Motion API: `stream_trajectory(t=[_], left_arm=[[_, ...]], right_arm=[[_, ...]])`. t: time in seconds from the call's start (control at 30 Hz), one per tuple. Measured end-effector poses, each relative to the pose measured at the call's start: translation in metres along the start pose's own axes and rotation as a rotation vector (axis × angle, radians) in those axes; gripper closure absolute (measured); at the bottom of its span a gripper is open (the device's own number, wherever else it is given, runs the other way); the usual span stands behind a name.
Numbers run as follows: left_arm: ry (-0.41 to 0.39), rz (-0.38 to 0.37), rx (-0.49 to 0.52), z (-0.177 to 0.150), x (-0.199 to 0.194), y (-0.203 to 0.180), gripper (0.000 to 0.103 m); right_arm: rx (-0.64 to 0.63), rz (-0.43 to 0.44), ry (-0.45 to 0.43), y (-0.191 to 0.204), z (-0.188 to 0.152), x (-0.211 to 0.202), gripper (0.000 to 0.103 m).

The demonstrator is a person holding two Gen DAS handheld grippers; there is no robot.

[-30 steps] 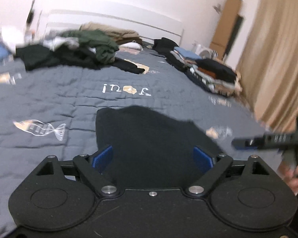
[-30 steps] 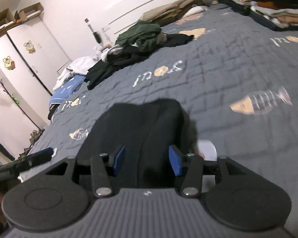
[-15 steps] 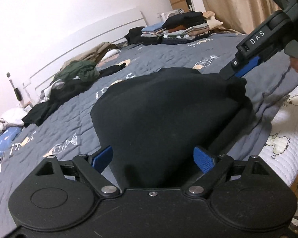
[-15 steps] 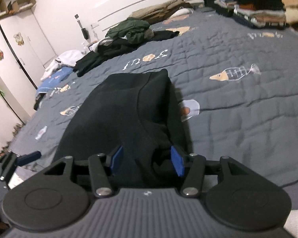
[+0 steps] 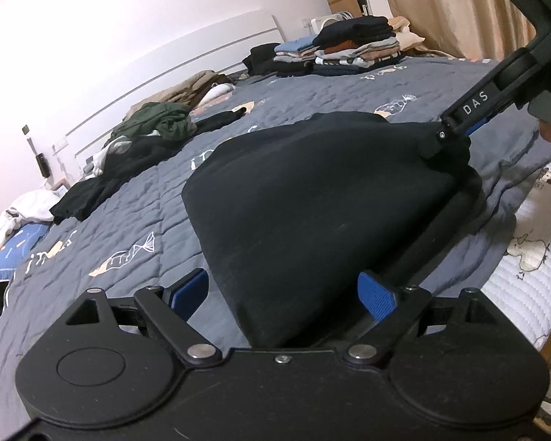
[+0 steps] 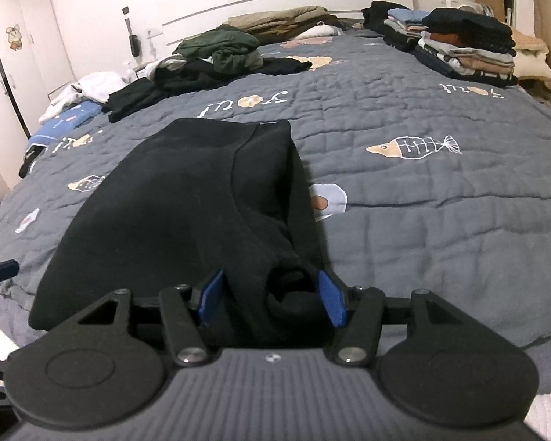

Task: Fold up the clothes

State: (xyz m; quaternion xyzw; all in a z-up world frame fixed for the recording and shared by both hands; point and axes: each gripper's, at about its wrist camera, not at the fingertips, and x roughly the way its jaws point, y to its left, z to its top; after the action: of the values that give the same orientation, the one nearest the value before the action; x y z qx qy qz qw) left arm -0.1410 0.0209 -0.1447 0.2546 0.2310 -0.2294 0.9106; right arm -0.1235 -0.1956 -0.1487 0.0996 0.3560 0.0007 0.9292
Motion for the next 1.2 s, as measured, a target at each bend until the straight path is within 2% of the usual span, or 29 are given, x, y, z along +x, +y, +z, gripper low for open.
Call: stream_trajectory(t=[0.3, 0.37, 0.43, 0.47, 0.5, 0.57, 0.63, 0.73, 0.87, 0.97, 1.1, 1.2], left_arm=[[-0.018, -0.015, 0.022, -0.002, -0.005, -0.002, 0.015], [-0.021, -0.015, 0.048, -0.003, -0.005, -0.005, 0.020], [-0.024, -0.014, 0.075, -0.004, -0.006, -0.008, 0.042], [-0.026, -0.014, 0.088, -0.005, -0.006, -0.009, 0.044], [-0.027, -0.014, 0.101, -0.006, -0.006, -0.011, 0.044], [-0.030, -0.013, 0.127, -0.007, -0.007, -0.014, 0.043], [-0.033, -0.013, 0.154, -0.008, -0.007, -0.017, 0.042], [-0.037, 0.014, 0.220, -0.012, -0.004, -0.024, 0.037], [-0.037, 0.064, 0.332, -0.018, 0.003, -0.036, 0.036], [-0.031, 0.105, 0.391, -0.021, 0.014, -0.041, 0.038], [0.001, 0.137, 0.433, -0.023, 0.029, -0.040, 0.039], [-0.001, 0.104, 0.404, -0.020, 0.025, -0.030, 0.076]], right_arm=[[-0.006, -0.009, -0.005, 0.002, -0.003, 0.003, 0.046], [0.001, -0.003, -0.008, 0.000, -0.004, 0.003, 0.047], [0.014, 0.009, -0.007, -0.002, -0.004, 0.004, 0.054], [0.031, 0.022, -0.004, -0.003, -0.005, 0.004, 0.058], [0.056, 0.039, -0.001, -0.005, -0.004, 0.003, 0.068], [0.106, 0.073, 0.006, -0.010, -0.004, 0.003, 0.075], [0.211, 0.159, 0.005, -0.021, -0.001, -0.004, 0.080], [0.385, 0.309, 0.003, -0.040, 0.005, -0.015, 0.081], [0.602, 0.508, 0.036, -0.063, -0.001, -0.021, 0.082], [0.651, 0.493, 0.079, -0.071, -0.008, -0.011, 0.082], [0.691, 0.409, 0.164, -0.084, -0.018, 0.014, 0.082], [0.686, 0.442, 0.141, -0.083, -0.015, 0.009, 0.082]])
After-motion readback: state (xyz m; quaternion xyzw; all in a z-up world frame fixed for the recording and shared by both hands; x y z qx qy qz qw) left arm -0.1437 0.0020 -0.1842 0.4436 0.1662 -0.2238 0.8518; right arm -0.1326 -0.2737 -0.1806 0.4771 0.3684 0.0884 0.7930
